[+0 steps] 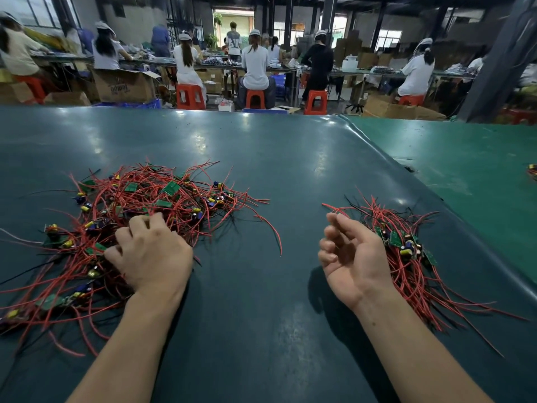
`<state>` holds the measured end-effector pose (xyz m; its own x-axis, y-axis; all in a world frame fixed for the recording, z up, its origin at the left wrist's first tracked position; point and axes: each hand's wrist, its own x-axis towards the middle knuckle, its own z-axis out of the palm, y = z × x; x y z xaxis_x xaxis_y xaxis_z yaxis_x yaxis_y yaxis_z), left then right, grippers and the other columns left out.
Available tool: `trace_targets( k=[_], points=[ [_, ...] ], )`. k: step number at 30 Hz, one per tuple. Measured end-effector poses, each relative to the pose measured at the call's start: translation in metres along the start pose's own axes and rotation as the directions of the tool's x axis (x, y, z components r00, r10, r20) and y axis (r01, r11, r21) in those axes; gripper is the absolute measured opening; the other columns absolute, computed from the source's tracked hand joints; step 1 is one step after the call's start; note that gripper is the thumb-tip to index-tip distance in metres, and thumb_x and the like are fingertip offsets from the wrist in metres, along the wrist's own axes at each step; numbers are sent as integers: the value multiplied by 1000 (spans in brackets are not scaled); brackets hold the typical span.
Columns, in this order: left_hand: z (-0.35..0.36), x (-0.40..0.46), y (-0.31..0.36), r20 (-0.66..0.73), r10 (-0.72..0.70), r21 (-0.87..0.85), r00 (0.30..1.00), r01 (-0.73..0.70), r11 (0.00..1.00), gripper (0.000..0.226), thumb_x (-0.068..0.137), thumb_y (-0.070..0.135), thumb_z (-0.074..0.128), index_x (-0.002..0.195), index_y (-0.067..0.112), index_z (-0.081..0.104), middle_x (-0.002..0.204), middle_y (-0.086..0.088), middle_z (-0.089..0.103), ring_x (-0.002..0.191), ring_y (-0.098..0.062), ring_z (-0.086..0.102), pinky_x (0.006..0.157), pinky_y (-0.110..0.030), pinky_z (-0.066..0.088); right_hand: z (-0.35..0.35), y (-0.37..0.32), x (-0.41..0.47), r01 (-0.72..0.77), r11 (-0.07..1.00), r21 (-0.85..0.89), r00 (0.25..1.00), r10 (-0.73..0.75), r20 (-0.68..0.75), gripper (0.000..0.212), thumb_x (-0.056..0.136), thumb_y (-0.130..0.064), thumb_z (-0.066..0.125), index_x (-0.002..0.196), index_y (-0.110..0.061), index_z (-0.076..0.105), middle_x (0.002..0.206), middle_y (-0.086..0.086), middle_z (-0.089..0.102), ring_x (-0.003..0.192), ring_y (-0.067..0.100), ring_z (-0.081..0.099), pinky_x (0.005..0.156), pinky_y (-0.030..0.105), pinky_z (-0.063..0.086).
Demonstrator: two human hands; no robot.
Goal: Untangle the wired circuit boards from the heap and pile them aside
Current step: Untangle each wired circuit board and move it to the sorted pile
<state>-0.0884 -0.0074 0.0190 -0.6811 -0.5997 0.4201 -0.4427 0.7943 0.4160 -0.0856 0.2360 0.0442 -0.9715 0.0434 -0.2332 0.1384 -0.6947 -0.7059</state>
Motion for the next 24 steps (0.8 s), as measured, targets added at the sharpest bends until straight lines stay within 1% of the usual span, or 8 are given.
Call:
trace_targets(
  k=[6, 9, 11, 15, 17, 20, 22, 24],
  points=[
    [-3, 2, 0, -49, 54, -72, 997, -58, 996, 27, 90, 13, 61, 115, 9, 68, 106, -23, 66, 100, -45, 55, 87, -50, 39, 1, 1, 0, 3, 1000, -19, 1000, -2, 13, 15, 91, -16, 54, 83, -12, 66, 58, -2, 55, 41, 9, 44, 35, 17, 31],
    [-1, 1, -1, -34, 30, -84, 999, -33, 996, 37, 87, 9, 61, 124, 9, 62, 116, -23, 58, 108, -45, 49, 92, -51, 38, 0, 1, 0, 5, 1000, -18, 1000, -5, 22, 15, 90, -15, 54, 82, -12, 66, 58, -1, 55, 41, 9, 43, 35, 18, 32],
    [-1, 2, -2, -33, 36, -120, 999, -40, 992, 41, 85, 3, 59, 125, 8, 61, 116, -24, 55, 105, -45, 51, 93, -52, 39, -1, 1, 0, 5, 1000, -19, 1000, -4, 26, 15, 90, -15, 54, 82, -12, 66, 59, -1, 55, 41, 9, 43, 35, 18, 31],
    [-7, -1, 2, -215, 101, -295, 971, -164, 941, 34, 84, 0, 65, 117, 6, 65, 106, -24, 64, 94, -44, 60, 86, -54, 47, -2, 1, 0, 8, 999, -33, 1000, -7, 26, 15, 90, -14, 53, 82, -12, 66, 59, -1, 55, 42, 9, 43, 35, 18, 32],
    [-12, -3, 3, -373, 129, -356, 919, -269, 895, 31, 84, 2, 67, 115, 6, 66, 103, -20, 66, 92, -40, 62, 82, -51, 48, -1, 2, 0, 8, 999, -47, 1000, -7, 27, 14, 89, -14, 53, 83, -12, 65, 59, -1, 55, 42, 9, 43, 36, 18, 32],
    [-16, -4, 5, -600, 221, -348, 769, -500, 793, 23, 90, 7, 67, 112, 1, 67, 97, -16, 68, 88, -32, 63, 81, -40, 49, -2, 2, 0, 15, 996, -89, 999, -12, 31, 13, 89, -13, 53, 84, -12, 65, 58, -1, 55, 42, 10, 43, 37, 17, 31],
    [-17, -8, 9, -692, 289, -332, 662, -647, 687, 26, 90, 7, 70, 113, -4, 64, 95, -16, 69, 87, -27, 62, 85, -30, 49, -1, 3, 0, 20, 980, -199, 998, -8, 57, 11, 90, -14, 54, 86, -12, 64, 59, -1, 56, 43, 9, 44, 37, 18, 31],
    [-16, -17, 17, -735, 362, -326, 574, -767, 553, 31, 87, 4, 73, 114, -4, 63, 97, -16, 69, 88, -25, 65, 85, -33, 53, 2, 7, -2, 15, 932, -362, 991, 35, 130, 12, 85, -22, 61, 88, -12, 66, 64, 1, 58, 44, 10, 47, 37, 18, 32]
  ],
)
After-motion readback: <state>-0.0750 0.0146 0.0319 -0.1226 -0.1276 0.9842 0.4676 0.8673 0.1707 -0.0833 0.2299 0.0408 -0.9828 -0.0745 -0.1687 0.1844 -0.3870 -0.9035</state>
